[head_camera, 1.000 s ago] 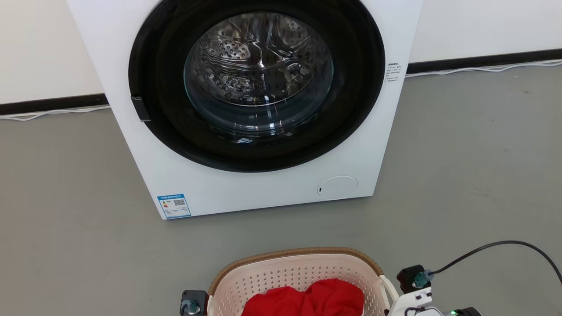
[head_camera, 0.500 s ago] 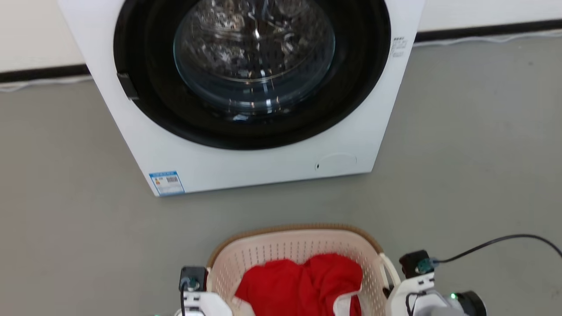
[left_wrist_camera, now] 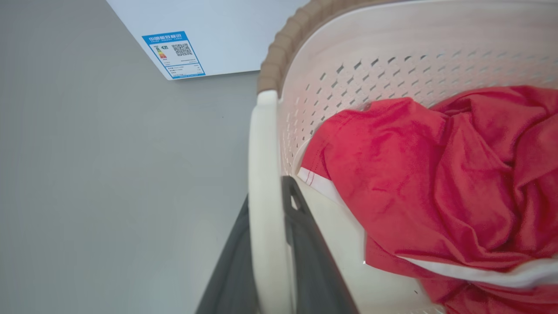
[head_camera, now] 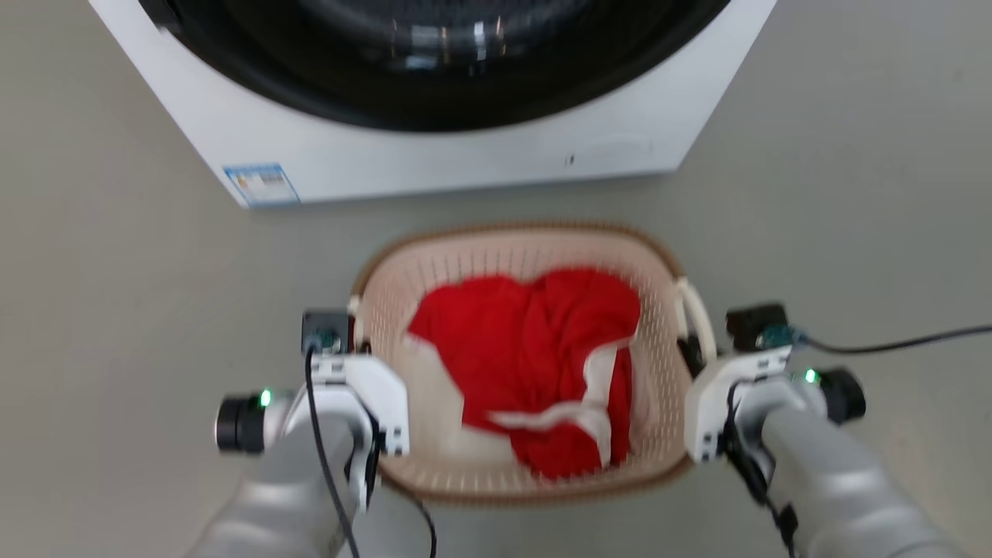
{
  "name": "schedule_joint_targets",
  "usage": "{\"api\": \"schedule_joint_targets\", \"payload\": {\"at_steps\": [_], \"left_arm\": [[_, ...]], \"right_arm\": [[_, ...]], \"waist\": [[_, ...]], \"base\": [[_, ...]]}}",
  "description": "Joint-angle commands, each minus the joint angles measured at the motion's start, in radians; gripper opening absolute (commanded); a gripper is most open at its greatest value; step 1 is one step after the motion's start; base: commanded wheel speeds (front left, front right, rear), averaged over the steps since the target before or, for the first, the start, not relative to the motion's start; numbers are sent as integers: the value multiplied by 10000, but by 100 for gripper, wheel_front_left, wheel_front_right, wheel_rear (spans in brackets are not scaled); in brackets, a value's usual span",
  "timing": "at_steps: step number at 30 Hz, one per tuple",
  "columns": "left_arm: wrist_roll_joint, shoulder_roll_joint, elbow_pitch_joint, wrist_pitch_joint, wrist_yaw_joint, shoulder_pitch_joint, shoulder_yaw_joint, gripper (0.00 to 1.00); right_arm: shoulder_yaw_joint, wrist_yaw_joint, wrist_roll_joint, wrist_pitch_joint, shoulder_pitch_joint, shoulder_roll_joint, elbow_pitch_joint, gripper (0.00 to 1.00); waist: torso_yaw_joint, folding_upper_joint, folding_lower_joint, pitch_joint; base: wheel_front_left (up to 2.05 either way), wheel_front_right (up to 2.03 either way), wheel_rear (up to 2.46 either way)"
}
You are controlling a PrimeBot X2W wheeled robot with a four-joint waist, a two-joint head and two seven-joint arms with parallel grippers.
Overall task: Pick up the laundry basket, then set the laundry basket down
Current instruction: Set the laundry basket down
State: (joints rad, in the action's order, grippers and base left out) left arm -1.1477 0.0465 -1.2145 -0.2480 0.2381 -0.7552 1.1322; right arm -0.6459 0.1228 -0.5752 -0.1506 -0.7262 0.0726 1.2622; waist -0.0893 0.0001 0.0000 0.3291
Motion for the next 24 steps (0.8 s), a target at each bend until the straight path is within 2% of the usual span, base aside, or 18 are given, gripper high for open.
{"api": "schedule_joint_targets", "payload": {"at_steps": [1,7,12,18,24], "left_arm": [[215,37,188,-133,126,-530,-230,0],[1230,122,748,-135,541,-1490,-1132,0],[2374,171,1356,-136,891,-2138,-2101,0],[3724,331,2181,-136,1177,-2579,-3226,0],[4996,389,2716,-137,1153,-2696,-4239,0]], "right_arm": [[-138,79,91,-301,-231,-224,-160,0],[152,79,450,-884,-1386,-193,91,0],[351,79,896,-1097,-2166,134,37,0],[942,79,1523,-1108,-2531,593,-960,0],[1768,79,2312,-1110,-2546,655,-1815,0]], "waist": [[73,-1,0,954],[171,-1,0,2543],[438,-1,0,3869],[629,-1,0,4891],[628,-1,0,5570]], "base": [[0,0,0],[0,0,0],[0,0,0],[0,0,0],[0,0,0]]}}
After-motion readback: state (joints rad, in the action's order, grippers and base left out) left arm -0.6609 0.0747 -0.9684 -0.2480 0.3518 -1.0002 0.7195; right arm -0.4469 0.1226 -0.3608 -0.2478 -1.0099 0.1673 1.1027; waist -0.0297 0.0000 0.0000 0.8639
